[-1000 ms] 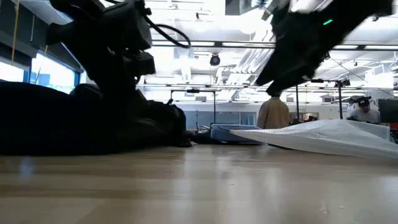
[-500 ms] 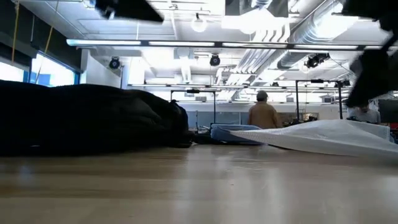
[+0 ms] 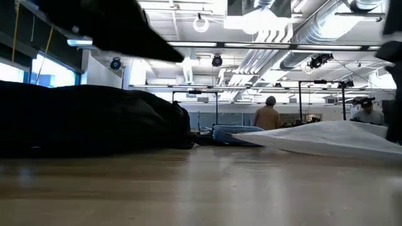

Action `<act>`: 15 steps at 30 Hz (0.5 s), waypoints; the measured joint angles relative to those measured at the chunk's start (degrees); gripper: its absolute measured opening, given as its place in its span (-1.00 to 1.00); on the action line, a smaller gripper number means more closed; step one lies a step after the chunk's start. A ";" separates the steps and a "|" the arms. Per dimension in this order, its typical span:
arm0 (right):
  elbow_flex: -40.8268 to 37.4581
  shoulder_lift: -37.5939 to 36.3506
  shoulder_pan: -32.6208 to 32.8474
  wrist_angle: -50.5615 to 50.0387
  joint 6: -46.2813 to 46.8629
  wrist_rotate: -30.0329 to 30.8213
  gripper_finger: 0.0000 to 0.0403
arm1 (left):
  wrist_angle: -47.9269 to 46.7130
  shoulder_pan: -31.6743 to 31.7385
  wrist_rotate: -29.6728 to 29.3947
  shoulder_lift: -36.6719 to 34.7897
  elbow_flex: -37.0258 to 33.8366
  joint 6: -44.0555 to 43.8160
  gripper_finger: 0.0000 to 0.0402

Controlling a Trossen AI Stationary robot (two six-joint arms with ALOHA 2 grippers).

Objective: Unpack backpack
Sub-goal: Open the white zip bag

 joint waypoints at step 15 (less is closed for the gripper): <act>-5.91 2.02 -4.36 -4.18 24.03 2.56 0.01 | 18.00 -1.12 17.56 13.08 0.12 4.31 -1.00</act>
